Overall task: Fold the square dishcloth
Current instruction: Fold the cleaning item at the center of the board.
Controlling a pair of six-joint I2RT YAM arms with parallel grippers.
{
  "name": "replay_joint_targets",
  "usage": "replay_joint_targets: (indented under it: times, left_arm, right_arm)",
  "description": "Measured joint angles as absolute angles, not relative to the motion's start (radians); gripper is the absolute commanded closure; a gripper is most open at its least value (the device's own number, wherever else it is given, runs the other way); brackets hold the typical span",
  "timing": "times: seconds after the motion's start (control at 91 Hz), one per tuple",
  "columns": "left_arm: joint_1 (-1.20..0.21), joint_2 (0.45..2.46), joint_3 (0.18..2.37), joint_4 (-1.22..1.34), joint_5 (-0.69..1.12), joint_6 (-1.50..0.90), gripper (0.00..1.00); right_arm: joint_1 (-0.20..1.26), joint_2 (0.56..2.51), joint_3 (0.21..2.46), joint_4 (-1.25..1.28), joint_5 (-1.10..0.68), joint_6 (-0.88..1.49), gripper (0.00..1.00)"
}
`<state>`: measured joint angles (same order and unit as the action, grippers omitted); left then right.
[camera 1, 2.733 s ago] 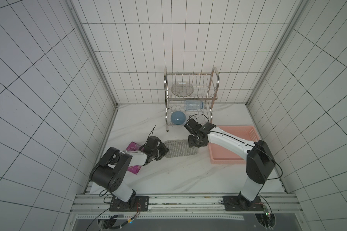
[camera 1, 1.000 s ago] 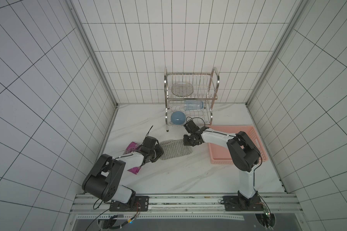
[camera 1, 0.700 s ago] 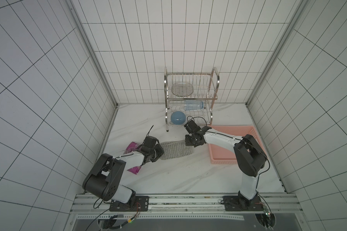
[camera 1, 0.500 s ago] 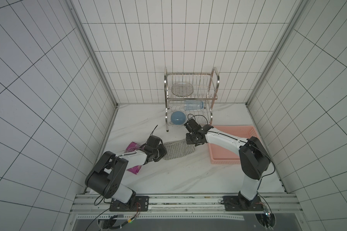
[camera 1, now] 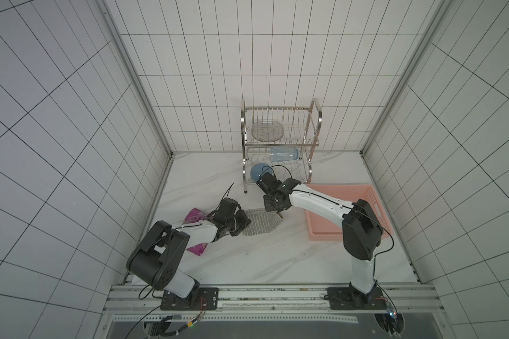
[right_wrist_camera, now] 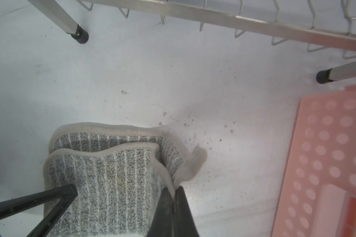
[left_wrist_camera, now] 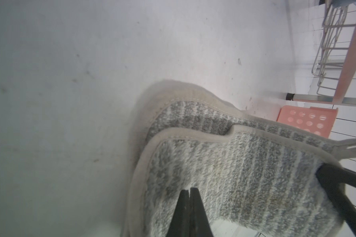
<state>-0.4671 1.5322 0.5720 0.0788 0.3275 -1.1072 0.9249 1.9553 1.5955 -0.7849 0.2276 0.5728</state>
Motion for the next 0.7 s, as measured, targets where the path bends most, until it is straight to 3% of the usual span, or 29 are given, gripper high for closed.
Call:
replay_joint_targets:
  times: [0.176,0.451,0.704]
  left_arm:
    - [-0.439,1.514,0.568,0.069,0.355,-1.099,1.0]
    - [-0.394,1.322,0.57,-0.106,0.341,-1.018,0.89]
    - [-0.371,1.377,0.551,-0.157,0.355,-0.983,0.85]
  right_arm:
    - [0.95,1.98,1.65,-0.825,0.251,0.573,1.0]
    - [0.956,1.981,1.654,-0.859,0.277,0.573,1.0]
    - [0.96,1.989,1.684,-0.871,0.278,0.576,1.0]
